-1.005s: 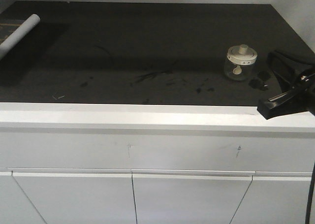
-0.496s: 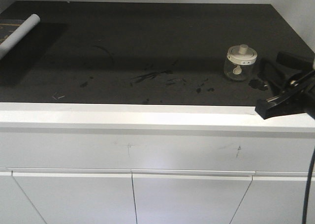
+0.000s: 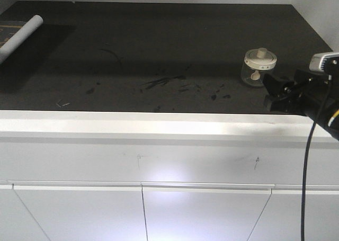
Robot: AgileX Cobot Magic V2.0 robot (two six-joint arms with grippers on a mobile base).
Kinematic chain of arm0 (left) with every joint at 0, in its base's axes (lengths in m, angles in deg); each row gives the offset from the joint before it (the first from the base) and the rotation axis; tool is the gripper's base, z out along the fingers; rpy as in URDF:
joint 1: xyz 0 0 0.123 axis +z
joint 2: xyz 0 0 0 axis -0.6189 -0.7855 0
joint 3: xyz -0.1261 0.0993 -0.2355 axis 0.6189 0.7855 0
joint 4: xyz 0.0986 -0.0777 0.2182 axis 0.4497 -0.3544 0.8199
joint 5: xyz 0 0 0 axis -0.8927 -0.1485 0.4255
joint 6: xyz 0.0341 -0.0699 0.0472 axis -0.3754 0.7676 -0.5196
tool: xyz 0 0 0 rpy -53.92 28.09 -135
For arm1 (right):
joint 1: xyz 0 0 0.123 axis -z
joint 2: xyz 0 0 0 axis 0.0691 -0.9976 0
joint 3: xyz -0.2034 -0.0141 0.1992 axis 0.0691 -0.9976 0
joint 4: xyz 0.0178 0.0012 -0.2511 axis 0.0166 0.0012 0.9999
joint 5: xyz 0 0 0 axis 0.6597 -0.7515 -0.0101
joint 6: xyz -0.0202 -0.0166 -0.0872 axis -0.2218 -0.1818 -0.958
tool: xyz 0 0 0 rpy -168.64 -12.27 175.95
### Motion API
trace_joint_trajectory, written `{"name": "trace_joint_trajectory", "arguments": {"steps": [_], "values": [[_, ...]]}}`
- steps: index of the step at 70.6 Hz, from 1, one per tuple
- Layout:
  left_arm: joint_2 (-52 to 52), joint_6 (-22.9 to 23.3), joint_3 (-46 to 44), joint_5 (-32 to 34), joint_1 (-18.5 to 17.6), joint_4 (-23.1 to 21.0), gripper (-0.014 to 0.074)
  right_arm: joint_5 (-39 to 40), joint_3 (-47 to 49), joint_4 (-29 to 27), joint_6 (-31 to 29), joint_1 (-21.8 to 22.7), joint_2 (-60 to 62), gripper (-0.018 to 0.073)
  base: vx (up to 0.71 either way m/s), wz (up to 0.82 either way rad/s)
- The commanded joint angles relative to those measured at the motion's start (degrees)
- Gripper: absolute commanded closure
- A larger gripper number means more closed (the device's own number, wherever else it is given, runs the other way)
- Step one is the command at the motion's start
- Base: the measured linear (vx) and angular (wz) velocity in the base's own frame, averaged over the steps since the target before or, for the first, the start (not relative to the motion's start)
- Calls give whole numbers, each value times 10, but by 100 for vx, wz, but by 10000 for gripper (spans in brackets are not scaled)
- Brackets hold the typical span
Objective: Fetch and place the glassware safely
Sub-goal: 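Reach the right gripper into the hood above the glass jar, then lower the right gripper and close it on the jar's white lid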
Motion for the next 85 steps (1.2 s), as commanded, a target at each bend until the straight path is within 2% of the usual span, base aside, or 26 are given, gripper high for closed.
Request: {"name": "trace_joint_trajectory", "arguments": {"steps": [1, 36, 65, 76, 85], "values": [[-3, 3, -15, 38, -4, -5, 603, 69, 49, -8, -8, 10, -25, 68, 0, 0], [-3, 3, -15, 38, -4, -5, 603, 77, 320, -20, -43, 10, -251, 83, 0, 0], [-3, 3, -15, 38, -4, -5, 603, 34, 447, -36, -44, 10, -339, 85, 0, 0], [-3, 3, -15, 38, -4, -5, 603, 4, 467, -38, -53, 12, -348, 85, 0, 0], [-3, 3, -15, 38, -4, -5, 603, -8, 467, -41, -62, 29, -348, 85, 0, 0]]}}
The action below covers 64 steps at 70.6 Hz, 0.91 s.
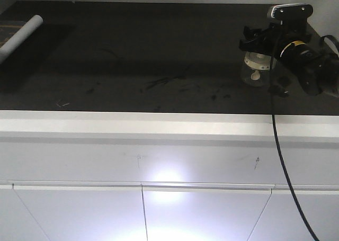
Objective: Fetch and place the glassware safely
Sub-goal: 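Lower the right gripper and close it on the jar's white lid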
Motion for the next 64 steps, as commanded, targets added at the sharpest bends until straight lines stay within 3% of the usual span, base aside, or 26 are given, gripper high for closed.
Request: {"name": "trace_joint_trajectory", "arguments": {"steps": [1, 54, 64], "values": [[-3, 3, -15, 38, -4, -5, 603, 23, 20, -11, -7, 17, 32, 85, 0, 0], [-3, 3, -15, 38, -4, -5, 603, 22, 20, -7, 2, 8, -24, 85, 0, 0], [-3, 3, -15, 38, -4, -5, 603, 24, 20, -7, 2, 8, -28, 128, 0, 0]]}}
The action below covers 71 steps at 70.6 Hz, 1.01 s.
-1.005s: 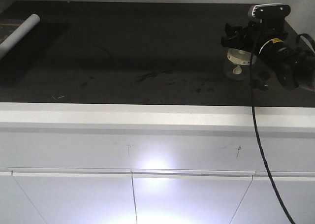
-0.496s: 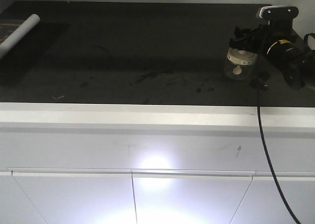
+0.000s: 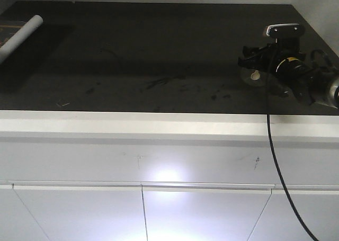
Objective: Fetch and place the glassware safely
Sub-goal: 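Lower the right gripper and close it on the jar's white lid, then lift the jar and pull it out of the hood with the right gripper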
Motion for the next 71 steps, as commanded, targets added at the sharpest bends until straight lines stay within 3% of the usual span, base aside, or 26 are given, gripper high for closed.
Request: {"name": "trace_joint_trajectory", "arguments": {"steps": [1, 10, 21, 54, 71], "values": [[-3, 3, -15, 39, -4, -5, 603, 34, 18, -2, -2, 2, 27, 137, 0, 0], [-3, 3, -15, 39, -4, -5, 603, 33, 18, -2, -2, 2, 27, 290, 0, 0], [-3, 3, -15, 39, -4, -5, 603, 37, 18, -2, -2, 2, 27, 574, 0, 0], [-3, 3, -15, 39, -4, -5, 603, 8, 15, -1, 1, 1, 75, 564, 0, 0], [-3, 3, -15, 38, -4, -5, 603, 58, -99, -1, 6, 1, 174, 563, 0, 0]]}}
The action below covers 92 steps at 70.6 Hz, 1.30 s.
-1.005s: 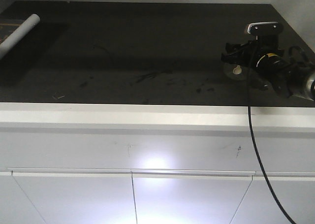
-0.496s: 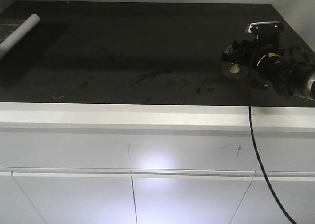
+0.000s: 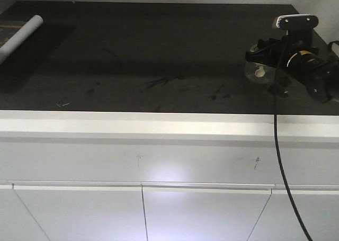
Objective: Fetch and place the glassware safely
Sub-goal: 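Lift the jar and pull it out of the hood with the right gripper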
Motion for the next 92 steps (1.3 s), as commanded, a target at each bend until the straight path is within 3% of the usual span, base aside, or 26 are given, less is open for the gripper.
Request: {"name": "trace_joint_trajectory", "arguments": {"steps": [1, 19, 28, 63, 92], "values": [[-3, 3, -15, 38, -4, -5, 603, 90, -35, -4, 2, 1, 79, 563, 0, 0], [-3, 3, -15, 38, -4, -5, 603, 132, -186, -3, 3, -4, 210, 563, 0, 0], [-3, 3, -15, 39, -4, -5, 603, 134, -244, 12, 1, -30, 274, 563, 0, 0], [-3, 3, -15, 38, -4, -5, 603, 132, -400, 11, 1, -220, 469, 563, 0, 0], [-3, 3, -15, 38, -4, -5, 603, 102, -458, 11, 3, -382, 505, 562, 0, 0]]}}
